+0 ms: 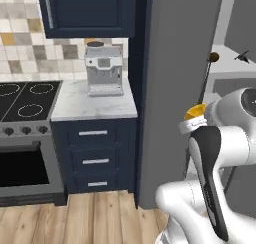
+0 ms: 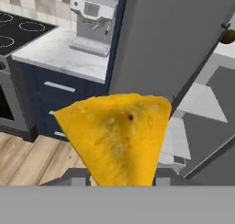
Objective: Take the cheese, fish, and avocado from the fridge and place them on the plate on the dining counter to create an appetizer plate.
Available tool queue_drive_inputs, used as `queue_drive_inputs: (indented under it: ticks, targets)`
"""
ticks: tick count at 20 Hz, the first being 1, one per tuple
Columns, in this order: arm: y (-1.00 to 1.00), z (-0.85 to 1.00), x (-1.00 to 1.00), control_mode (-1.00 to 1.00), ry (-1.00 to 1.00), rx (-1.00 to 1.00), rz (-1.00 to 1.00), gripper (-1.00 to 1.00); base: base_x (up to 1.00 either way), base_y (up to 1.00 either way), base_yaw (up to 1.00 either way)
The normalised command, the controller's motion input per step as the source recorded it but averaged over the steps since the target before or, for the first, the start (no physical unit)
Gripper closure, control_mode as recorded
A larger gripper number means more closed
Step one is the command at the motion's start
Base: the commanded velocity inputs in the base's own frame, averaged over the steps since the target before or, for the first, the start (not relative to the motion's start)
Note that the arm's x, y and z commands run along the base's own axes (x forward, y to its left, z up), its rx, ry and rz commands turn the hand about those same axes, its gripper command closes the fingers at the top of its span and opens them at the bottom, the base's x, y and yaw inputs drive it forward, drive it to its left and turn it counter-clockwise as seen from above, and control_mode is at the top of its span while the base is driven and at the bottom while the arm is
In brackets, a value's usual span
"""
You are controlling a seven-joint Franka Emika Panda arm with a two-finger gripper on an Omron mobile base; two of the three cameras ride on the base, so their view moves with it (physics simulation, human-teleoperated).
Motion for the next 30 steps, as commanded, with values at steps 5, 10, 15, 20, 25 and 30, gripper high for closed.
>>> queue_drive_inputs:
  ticks: [5,10,15,20,25,30]
  targets:
    - [0.0,0.0,0.0,1.0,0.0,0.0,0.0,1.0,-0.19,0.43,0.71]
    - [0.0,0.0,0.0,1.0,0.0,0.0,0.0,1.0,-0.01,0.24,0.92]
    - [0.0,0.0,0.0,1.0,0.0,0.0,0.0,1.0,0.0,0.21,0.97]
    - [0.0,0.0,0.0,1.0,0.0,0.0,0.0,1.0,0.01,0.12,0.99]
    - [0.0,0.0,0.0,1.0,0.0,0.0,0.0,1.0,0.53,0.02,0.89]
    - [0.0,0.0,0.0,1.0,0.0,0.0,0.0,1.0,0.89,-0.11,0.8]
